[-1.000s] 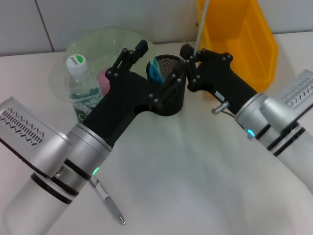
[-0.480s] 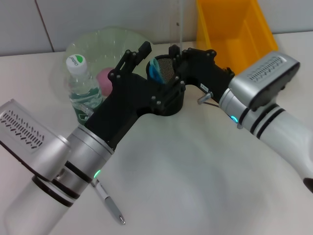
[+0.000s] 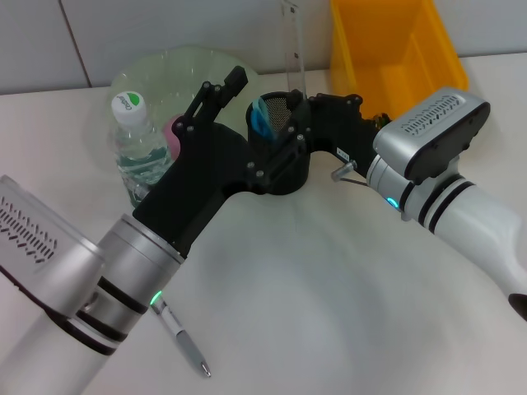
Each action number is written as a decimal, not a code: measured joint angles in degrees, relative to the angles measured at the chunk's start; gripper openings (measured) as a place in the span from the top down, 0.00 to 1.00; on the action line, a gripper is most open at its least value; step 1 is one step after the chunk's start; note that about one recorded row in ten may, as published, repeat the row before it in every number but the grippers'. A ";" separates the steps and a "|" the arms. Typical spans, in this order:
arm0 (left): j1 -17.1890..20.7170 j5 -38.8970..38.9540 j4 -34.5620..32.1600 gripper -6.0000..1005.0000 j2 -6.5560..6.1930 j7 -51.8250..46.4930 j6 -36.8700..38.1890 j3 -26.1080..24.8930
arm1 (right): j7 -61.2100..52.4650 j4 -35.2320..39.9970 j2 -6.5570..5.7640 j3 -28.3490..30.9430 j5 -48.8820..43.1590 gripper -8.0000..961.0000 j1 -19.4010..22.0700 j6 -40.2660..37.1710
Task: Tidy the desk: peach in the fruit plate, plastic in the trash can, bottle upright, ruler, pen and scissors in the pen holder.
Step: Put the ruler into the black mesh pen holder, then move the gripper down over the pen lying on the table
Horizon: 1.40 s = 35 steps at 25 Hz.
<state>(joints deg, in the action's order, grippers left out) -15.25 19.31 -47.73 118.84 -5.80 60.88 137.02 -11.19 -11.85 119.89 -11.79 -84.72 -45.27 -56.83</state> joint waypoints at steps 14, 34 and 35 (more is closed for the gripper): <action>0.04 -0.83 0.01 0.19 -0.01 0.00 0.91 -0.40 | -0.23 0.07 -0.02 -0.05 -0.24 0.61 -0.17 -0.21; 3.44 -16.48 -0.07 0.19 -2.37 -16.06 -0.47 -8.13 | -54.95 36.57 -1.76 -13.24 -11.09 0.21 17.81 -34.76; 3.88 -19.67 -0.30 0.19 -2.81 -19.38 -0.50 -9.77 | -57.80 39.28 -2.28 -15.38 -11.17 0.19 18.68 -35.59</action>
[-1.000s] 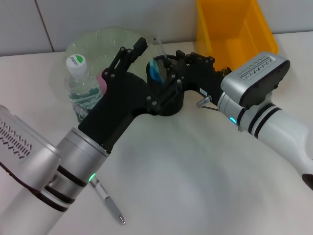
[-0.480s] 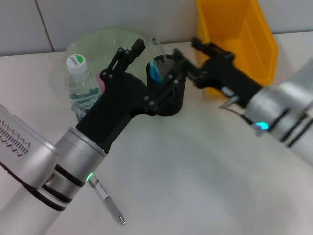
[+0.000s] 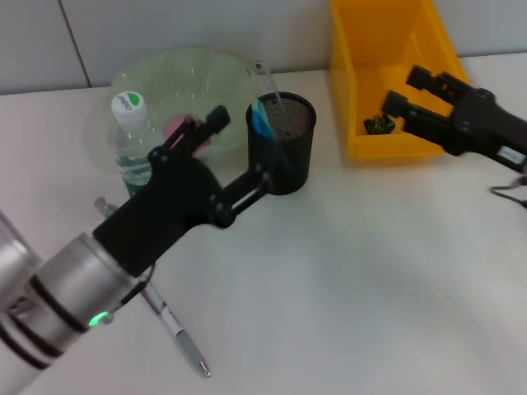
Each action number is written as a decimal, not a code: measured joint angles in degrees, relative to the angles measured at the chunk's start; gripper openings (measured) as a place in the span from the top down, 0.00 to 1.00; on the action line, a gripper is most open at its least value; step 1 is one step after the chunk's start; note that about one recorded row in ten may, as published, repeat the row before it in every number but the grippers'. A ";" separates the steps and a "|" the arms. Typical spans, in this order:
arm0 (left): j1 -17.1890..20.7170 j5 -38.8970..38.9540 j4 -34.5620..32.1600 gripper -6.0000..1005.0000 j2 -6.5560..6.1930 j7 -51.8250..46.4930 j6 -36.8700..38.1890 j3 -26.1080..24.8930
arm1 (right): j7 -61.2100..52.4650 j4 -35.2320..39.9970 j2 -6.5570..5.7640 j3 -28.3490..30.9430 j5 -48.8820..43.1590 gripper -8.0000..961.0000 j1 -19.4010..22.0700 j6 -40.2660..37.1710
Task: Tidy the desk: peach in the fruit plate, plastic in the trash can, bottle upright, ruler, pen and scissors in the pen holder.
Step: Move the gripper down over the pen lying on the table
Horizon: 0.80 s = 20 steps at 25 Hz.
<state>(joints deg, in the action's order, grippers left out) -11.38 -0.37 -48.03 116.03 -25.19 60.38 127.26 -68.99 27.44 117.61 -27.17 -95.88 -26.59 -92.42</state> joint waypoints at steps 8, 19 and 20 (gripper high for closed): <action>4.36 -43.13 -8.15 0.19 -4.83 -40.92 4.29 -21.40 | -14.37 9.20 -6.07 -7.47 -11.77 0.15 0.83 -9.26; 4.74 -95.57 -31.70 0.19 -2.10 -98.00 16.99 -46.06 | -19.88 14.73 -6.63 -7.67 -20.91 0.15 -1.00 -11.64; 3.79 -102.56 -34.74 0.19 -0.69 -105.00 18.92 -47.34 | -19.81 15.05 -6.64 -7.81 -21.29 0.15 -1.15 -11.63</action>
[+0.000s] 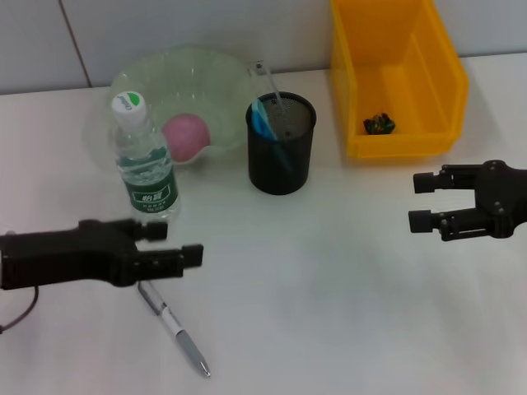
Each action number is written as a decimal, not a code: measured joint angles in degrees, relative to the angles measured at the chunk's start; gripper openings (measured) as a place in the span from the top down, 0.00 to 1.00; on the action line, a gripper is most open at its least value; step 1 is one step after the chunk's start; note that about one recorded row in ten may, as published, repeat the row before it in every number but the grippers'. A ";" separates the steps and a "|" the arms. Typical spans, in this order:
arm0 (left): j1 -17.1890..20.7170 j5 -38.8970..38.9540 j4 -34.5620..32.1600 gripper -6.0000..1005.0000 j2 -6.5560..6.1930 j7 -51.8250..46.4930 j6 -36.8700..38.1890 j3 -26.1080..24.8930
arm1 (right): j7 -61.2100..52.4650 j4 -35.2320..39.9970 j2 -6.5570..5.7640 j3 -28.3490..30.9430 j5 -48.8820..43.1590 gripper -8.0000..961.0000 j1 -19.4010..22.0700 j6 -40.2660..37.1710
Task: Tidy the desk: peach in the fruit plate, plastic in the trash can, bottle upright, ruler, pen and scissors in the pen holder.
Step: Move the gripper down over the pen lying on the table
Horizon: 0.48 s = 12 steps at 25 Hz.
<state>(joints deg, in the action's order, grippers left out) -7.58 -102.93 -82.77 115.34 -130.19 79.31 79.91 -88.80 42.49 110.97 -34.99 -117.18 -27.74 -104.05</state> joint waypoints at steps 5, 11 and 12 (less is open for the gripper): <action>-4.59 -16.42 -4.48 0.20 3.16 -18.28 3.91 -1.87 | 1.16 1.34 -0.02 -0.12 -4.75 0.15 -1.68 -0.02; -10.00 -26.41 -3.63 0.20 3.40 -32.90 4.91 0.93 | 2.85 4.85 0.25 -0.16 -6.14 0.15 -2.13 -0.11; -10.69 -27.46 -3.03 0.20 3.59 -33.98 5.28 0.87 | 3.17 5.41 0.30 -0.16 -6.16 0.15 -2.11 -0.16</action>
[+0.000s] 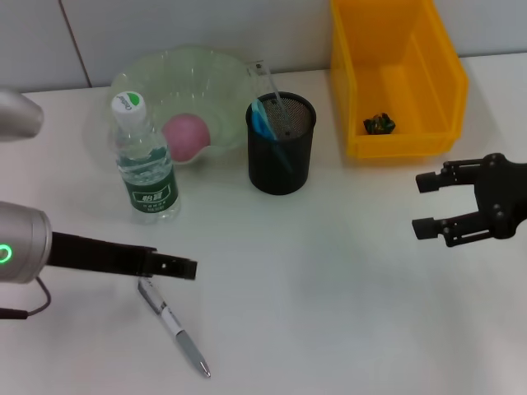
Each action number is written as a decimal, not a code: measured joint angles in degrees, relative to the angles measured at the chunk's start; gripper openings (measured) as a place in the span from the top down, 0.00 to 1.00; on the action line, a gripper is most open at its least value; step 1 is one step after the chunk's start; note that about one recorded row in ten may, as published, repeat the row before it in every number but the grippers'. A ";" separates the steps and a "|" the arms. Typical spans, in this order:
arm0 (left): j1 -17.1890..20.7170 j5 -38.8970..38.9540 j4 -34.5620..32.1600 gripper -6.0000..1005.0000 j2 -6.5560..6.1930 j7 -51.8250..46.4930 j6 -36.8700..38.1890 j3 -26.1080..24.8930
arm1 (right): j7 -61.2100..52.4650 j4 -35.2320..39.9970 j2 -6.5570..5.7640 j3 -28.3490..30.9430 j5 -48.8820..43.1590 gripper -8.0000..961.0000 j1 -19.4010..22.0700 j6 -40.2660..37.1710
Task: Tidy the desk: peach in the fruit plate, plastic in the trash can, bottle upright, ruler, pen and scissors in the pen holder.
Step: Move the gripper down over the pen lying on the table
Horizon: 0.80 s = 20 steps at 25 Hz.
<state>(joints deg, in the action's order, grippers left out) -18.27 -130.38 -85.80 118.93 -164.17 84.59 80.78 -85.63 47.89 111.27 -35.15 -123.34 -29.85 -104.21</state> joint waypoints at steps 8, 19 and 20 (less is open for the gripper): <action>-3.61 0.85 6.82 0.20 -0.01 -0.35 0.60 -0.92 | 1.98 1.00 -0.01 0.07 -0.67 0.15 0.02 0.06; -3.04 1.28 -2.12 0.20 -0.55 32.29 5.86 -0.44 | 0.78 -0.88 1.15 3.77 -0.54 0.15 3.09 3.12; -3.49 1.21 -2.43 0.20 -0.56 42.14 8.34 -0.46 | -0.03 -1.51 1.18 4.34 -0.55 0.15 3.26 3.61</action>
<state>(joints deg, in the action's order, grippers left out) -21.76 -129.17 -88.23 118.37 -122.02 92.93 80.32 -85.67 46.38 112.45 -30.81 -123.89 -26.59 -100.60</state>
